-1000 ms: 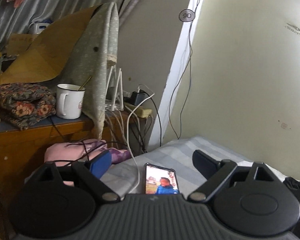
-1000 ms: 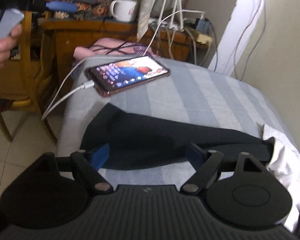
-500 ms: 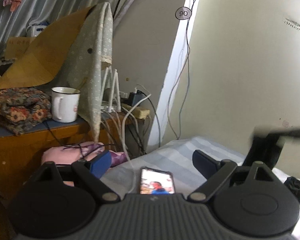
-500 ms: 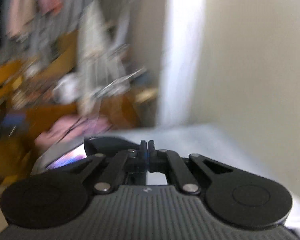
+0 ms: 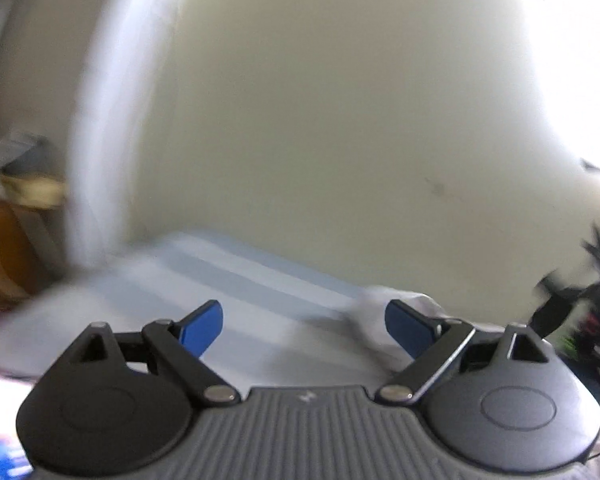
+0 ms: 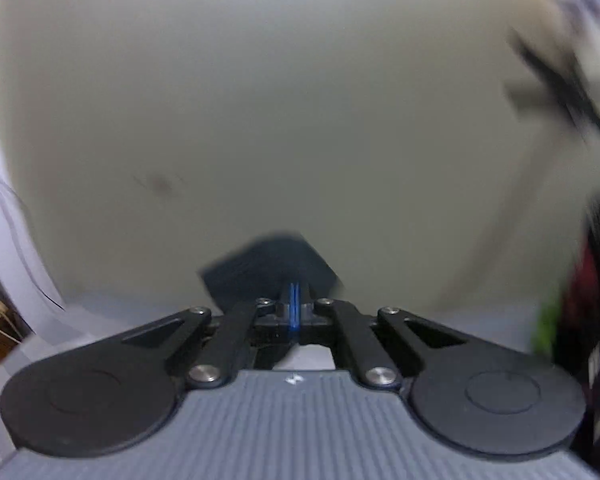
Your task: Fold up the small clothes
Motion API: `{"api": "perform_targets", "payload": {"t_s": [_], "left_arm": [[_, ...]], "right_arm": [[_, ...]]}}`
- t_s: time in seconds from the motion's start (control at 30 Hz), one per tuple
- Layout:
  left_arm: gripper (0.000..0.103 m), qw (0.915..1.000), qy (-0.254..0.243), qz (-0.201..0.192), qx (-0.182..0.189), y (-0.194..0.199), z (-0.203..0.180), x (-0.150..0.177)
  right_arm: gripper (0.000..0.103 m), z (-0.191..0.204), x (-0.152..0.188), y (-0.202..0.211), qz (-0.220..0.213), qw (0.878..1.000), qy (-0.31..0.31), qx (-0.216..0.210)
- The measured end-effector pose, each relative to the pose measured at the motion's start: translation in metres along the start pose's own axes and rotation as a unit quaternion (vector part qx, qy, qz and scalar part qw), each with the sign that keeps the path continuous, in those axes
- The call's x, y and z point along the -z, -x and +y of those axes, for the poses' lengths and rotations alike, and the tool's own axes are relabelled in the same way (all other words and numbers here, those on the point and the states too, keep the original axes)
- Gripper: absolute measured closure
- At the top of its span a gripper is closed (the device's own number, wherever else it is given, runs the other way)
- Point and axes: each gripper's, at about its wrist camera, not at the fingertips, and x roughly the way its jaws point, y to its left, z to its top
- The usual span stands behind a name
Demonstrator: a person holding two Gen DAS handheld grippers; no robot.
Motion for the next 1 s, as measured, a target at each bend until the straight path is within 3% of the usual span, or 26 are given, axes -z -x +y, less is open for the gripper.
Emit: {"api": "perform_targets", "payload": {"t_s": [0.13,0.2,0.23,0.27,0.3,0.33,0.43,0.53,0.57,0.6,0.63,0.67,0.7,0.8,0.87,0.93,1.0], "left_arm": [[0.012,0.9918,0.012,0.100,0.078,-0.103,-0.038,-0.005],[0.021,0.9862,0.028,0.130,0.099,-0.146,-0.054,-0.005],[0.055,0.9833,0.029,0.142,0.110,-0.165,-0.061,-0.005],[0.101,0.9819,0.023,0.154,0.109,-0.180,-0.068,-0.004],[0.099,0.9840,0.007,0.158,0.081,-0.194,-0.074,-0.004],[0.099,0.9888,-0.012,0.139,0.052,-0.200,-0.078,-0.005],[0.099,0.9974,-0.052,0.049,-0.005,-0.195,-0.076,-0.012],[0.097,0.9971,-0.036,0.067,0.008,-0.196,-0.066,-0.007],[0.095,0.9967,-0.036,0.073,0.005,-0.194,-0.064,-0.004],[0.092,0.9968,-0.034,0.072,0.004,-0.189,-0.061,-0.002],[0.086,0.9972,-0.031,0.068,0.006,-0.182,-0.058,-0.001],[0.072,0.9978,-0.023,0.062,0.006,-0.175,-0.052,-0.002],[0.061,0.9984,-0.015,0.054,0.006,-0.167,-0.049,-0.002],[0.059,0.9994,0.007,0.030,0.012,-0.139,-0.039,-0.009],[0.061,0.9988,0.015,0.025,0.039,-0.124,-0.042,-0.010],[0.063,0.9975,-0.002,0.027,0.066,-0.116,-0.054,-0.008],[0.073,0.9943,-0.040,0.040,0.090,-0.115,-0.073,0.003]], "right_arm": [[0.100,-0.039,0.047,-0.011,0.042,0.997,-0.057,-0.001],[0.100,-0.047,0.056,-0.014,0.048,0.997,-0.068,-0.005],[0.100,-0.051,0.056,-0.015,0.046,0.996,-0.071,-0.006],[0.100,-0.053,0.055,-0.014,0.040,0.996,-0.075,-0.008],[0.100,-0.055,0.054,-0.011,0.028,0.996,-0.083,-0.012],[0.100,-0.048,0.051,-0.008,0.008,0.995,-0.094,-0.020],[0.100,-0.055,0.053,-0.001,-0.022,0.994,-0.104,-0.031],[0.094,-0.051,0.061,-0.021,0.033,0.998,-0.038,0.035],[0.087,-0.051,0.064,-0.026,0.049,0.997,-0.027,0.044],[0.071,-0.054,0.065,-0.027,0.053,0.997,-0.035,0.042],[0.062,-0.058,0.065,-0.023,0.040,0.997,-0.052,0.043],[0.049,-0.060,0.063,-0.015,0.017,0.996,-0.067,0.051],[0.046,-0.062,0.060,-0.008,-0.003,0.995,-0.080,0.061],[0.046,-0.054,0.050,0.006,-0.034,0.994,-0.088,0.052],[0.047,-0.039,0.046,0.012,-0.042,0.997,-0.057,0.029],[0.048,-0.022,0.044,0.011,-0.028,0.999,-0.020,0.003],[0.052,-0.011,0.051,-0.005,0.016,1.000,0.003,-0.005]]}}
